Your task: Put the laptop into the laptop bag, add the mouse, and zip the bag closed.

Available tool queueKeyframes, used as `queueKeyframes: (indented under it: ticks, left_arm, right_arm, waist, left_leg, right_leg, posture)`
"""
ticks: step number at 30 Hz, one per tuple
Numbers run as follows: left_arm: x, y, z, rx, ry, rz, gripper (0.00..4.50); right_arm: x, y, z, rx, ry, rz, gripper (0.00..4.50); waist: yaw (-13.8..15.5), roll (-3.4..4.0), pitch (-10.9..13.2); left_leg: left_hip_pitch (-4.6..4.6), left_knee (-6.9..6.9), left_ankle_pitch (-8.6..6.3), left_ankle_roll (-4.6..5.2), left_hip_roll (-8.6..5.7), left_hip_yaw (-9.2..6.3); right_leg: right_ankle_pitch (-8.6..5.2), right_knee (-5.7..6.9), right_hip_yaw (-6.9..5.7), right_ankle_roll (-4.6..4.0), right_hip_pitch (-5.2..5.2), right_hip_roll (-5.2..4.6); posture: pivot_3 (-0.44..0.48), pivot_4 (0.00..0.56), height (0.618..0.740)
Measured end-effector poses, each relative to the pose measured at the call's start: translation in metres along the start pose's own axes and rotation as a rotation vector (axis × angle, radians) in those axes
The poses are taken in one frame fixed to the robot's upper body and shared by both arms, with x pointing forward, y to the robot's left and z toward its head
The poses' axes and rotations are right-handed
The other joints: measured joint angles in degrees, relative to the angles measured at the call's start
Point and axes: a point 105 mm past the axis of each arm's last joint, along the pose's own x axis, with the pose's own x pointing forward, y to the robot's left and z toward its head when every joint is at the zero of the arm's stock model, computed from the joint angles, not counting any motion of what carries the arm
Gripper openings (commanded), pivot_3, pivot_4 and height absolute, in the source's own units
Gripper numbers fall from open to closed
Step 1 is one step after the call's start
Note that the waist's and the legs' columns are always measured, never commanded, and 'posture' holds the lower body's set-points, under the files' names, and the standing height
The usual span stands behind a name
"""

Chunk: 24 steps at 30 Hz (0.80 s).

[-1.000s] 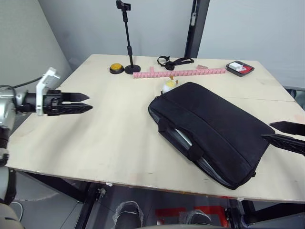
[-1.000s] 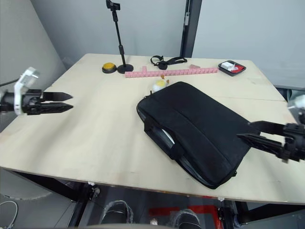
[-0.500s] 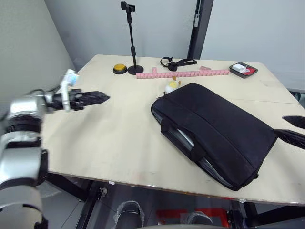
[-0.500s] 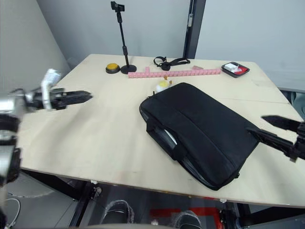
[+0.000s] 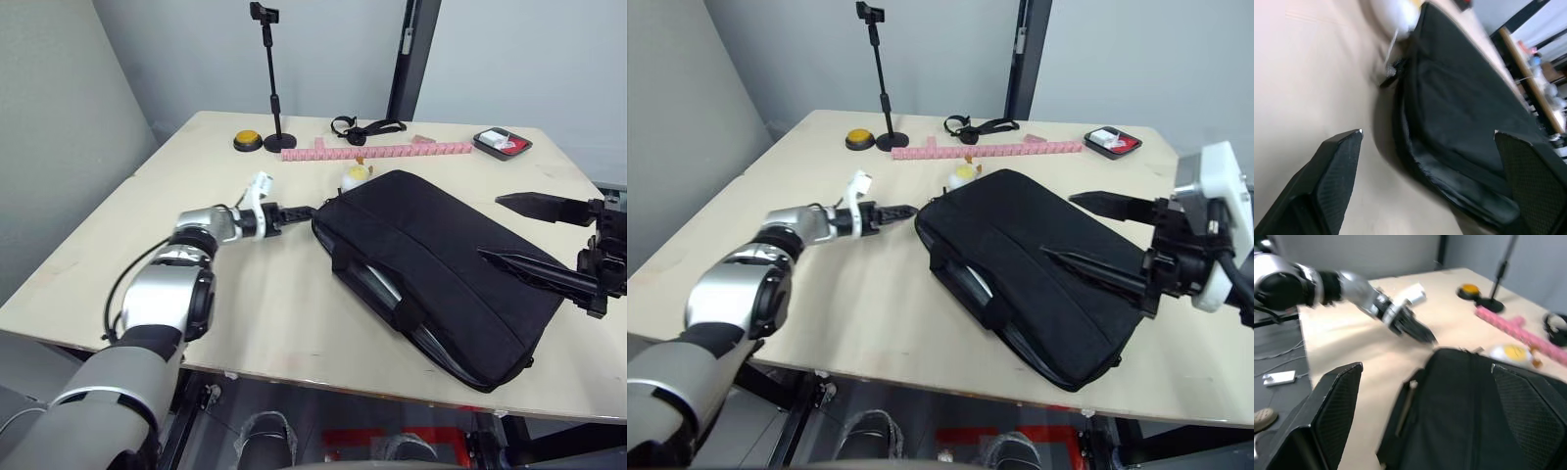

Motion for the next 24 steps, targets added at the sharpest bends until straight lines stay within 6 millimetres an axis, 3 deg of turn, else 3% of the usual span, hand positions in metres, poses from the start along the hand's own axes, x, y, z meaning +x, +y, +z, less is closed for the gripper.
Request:
queueKeyframes:
  ticks: [7, 15, 18, 24]
  left_arm:
    - [0.014, -0.007, 0.005, -0.022, -0.052, 0.016, 4.50]
    - [0.035, -0.016, -0.007, -0.054, -0.043, 0.018, 4.50]
    - [0.039, -0.016, -0.009, -0.043, -0.035, 0.041, 3.69]
    - [0.040, -0.018, -0.011, -0.038, -0.024, 0.019, 1.46]
  right_arm:
    - [-0.002, -0.001, 0.001, 0.030, 0.015, -0.048, 4.43]
    - [-0.002, -0.003, 0.000, 0.036, 0.030, -0.079, 4.43]
    - [-0.002, -0.003, 0.002, 0.031, 0.025, -0.080, 4.50]
    - [-0.005, -0.006, -0.011, 0.084, 0.049, -0.110, 4.50]
  waist:
    - [0.1, -0.05, 0.0]
    - [0.0, -0.05, 0.0]
    - [-0.1, -0.05, 0.0]
    - [0.2, -0.05, 0.0]
  left_leg:
    - [-0.03, 0.00, -0.01, 0.04, -0.08, -0.04]
    - [-0.05, -0.04, -0.02, 0.06, -0.09, -0.07]
    - [-0.05, -0.07, -0.02, 0.06, -0.09, -0.08]
    - [-0.30, -0.10, -0.02, 0.08, -0.11, -0.24]
  right_leg:
    - [0.00, -0.05, -0.07, 0.01, 0.03, -0.08]
    - [0.00, -0.19, -0.12, 0.04, 0.07, -0.09]
    - [0.00, -0.24, -0.12, 0.06, 0.08, -0.09]
    - [0.01, -0.46, -0.26, 0.07, 0.07, -0.13]
  posture:
    - [0.000, 0.150, 0.739]
    - [0.000, 0.150, 0.739]
    - [0.000, 0.150, 0.739]
    - [0.000, 0.150, 0.739]
